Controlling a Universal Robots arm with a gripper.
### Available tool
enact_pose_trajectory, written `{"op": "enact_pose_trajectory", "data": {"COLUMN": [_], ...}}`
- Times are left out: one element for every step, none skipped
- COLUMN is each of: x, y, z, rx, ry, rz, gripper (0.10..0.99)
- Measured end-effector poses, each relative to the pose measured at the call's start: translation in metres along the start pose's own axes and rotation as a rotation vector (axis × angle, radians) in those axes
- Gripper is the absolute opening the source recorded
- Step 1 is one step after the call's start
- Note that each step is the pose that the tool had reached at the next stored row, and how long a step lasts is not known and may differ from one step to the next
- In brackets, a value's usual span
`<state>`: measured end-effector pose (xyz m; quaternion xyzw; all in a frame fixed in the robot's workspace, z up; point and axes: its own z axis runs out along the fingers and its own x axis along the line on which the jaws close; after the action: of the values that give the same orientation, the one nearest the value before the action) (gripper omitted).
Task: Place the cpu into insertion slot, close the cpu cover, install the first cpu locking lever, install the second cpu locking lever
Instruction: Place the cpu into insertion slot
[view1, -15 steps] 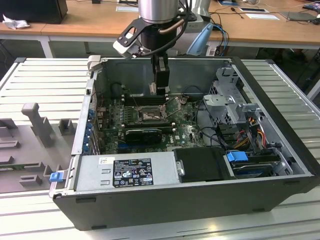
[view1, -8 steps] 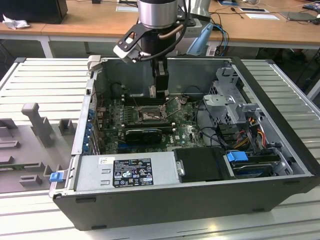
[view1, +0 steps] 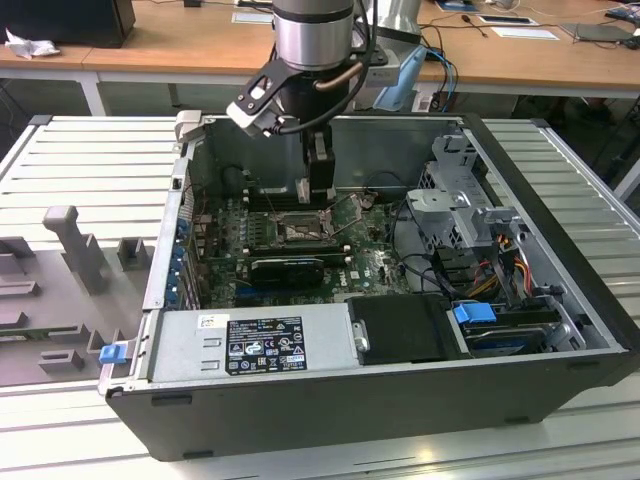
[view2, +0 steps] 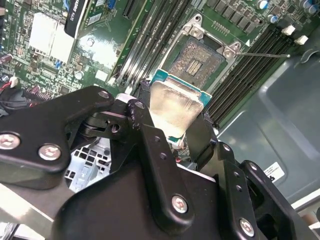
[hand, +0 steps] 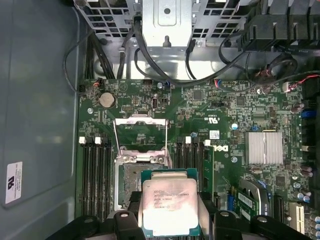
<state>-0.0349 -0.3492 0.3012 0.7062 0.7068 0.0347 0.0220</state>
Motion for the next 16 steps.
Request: {"op": "enact_pose_trajectory", "data": {"x": [0.0,0.0,0.0,-0.0001,-0.0001,-0.0001,-0.0001,-0.0002,-0.0003,-0.0003,-0.0003,-0.0003,-0.0003,-0.0003,-0.0004,-0.0004], "y": [0.0,-0.0001,-0.0001,-0.0003,-0.0004,-0.0006,-0.0006,-0.0009,-0.0011,-0.0012,-0.0012,-0.0012,-0.0013,-0.0014,-0.0015,-0.0018], "z": [0.0006,0.0011,0.0019,0.0035,0.005,0.007,0.0082,0.0109,0.0131,0.0144,0.0148,0.0152,0.0159,0.017,0.0185,0.022], "rx": [0.0,0.0,0.001,0.001,0.001,0.001,0.001,0.002,0.002,0.002,0.002,0.002,0.002,0.002,0.002,0.002], "ry": [0.0001,0.0001,0.0002,0.0001,0.0003,0.0003,0.0003,0.0002,0.0002,0.0006,0.001,0.0011,0.0011,0.0012,0.0015,0.0017], "rz": [0.0,0.0,0.0,0.0,0.0,0.0,0.0,0.0,0.0,0.0,0.0,0.0,0.0,0.0,0.0,0.0], "gripper": [0.529,0.529,0.529,0.529,0.529,0.529,0.529,0.529,0.529,0.529,0.529,0.529,0.529,0.529,0.529,0.529]}}
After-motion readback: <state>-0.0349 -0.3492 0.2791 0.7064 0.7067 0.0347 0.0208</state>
